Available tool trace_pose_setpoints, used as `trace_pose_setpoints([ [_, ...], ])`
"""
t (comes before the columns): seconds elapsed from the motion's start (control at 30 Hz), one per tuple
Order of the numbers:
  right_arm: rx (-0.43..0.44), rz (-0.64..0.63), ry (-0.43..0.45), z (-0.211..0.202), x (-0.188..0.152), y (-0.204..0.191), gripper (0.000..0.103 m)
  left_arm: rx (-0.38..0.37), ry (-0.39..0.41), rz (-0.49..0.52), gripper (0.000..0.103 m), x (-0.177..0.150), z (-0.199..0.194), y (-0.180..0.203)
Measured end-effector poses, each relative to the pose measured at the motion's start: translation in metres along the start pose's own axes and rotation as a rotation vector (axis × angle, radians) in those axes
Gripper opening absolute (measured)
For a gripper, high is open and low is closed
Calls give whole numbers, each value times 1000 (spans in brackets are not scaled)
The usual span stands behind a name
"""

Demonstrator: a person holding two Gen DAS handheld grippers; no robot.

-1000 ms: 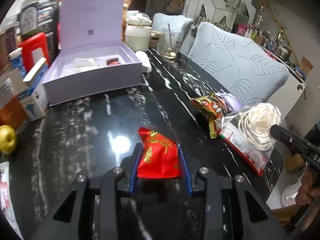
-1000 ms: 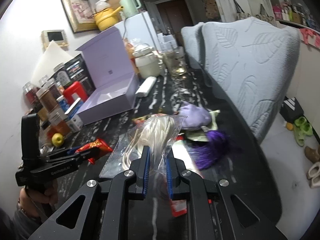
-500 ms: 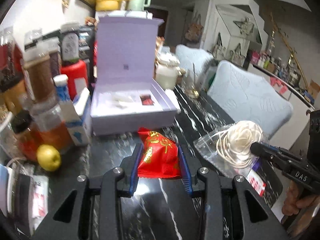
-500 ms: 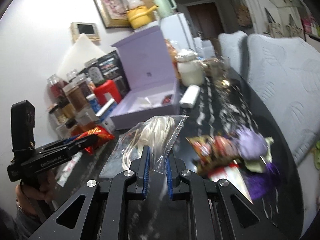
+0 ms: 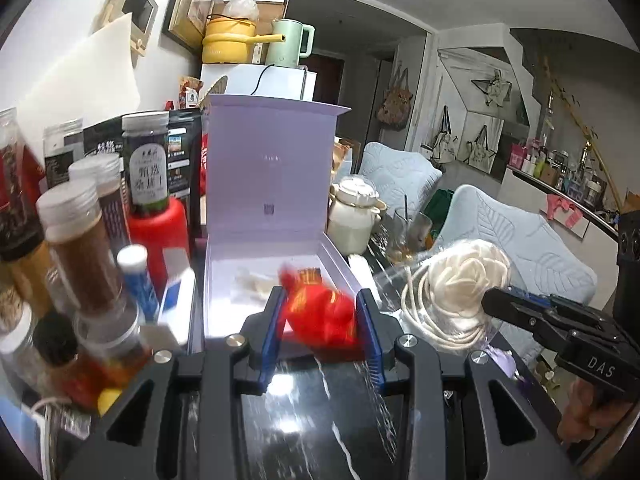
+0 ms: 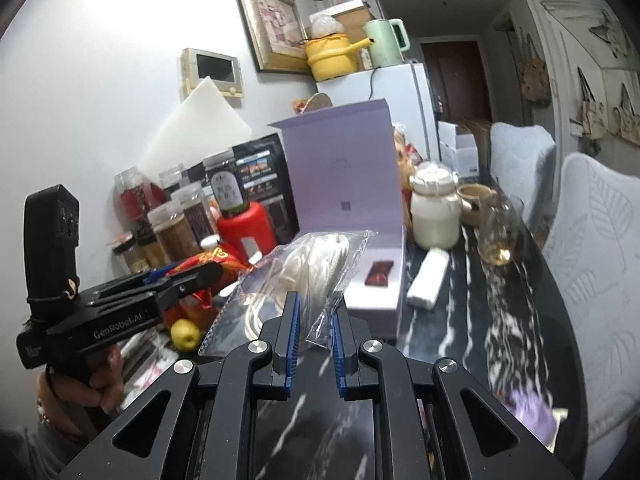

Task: Organize soft objects
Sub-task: 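Carry the red packet and flower bag toward the lavender box with both tools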

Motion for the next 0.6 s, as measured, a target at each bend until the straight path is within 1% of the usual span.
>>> trace_pose_setpoints([
  [0.2, 6, -18, 29, 32, 31, -1, 15, 4, 43, -1, 35, 27, 23, -12],
  [0.33, 10, -15, 39, 59, 50, 4, 15, 20, 60, -3, 35, 43, 46, -24],
  [0.47, 5, -2, 47, 84, 63, 11, 15, 46, 52, 0, 35, 49, 66, -36],
  [0.6, -2, 2, 37, 105, 67, 18, 15, 65, 29, 10, 35, 45, 77, -44],
])
Point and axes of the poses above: each gripper's, at about its wrist camera, not at the fingertips, and z roughly the way its jaws point, y to its right, x to its top, the point moved 6 cm from there along z, roughly the way its jaws point, and after that the axes turned 7 degrees about y, right-handed, at the moved point
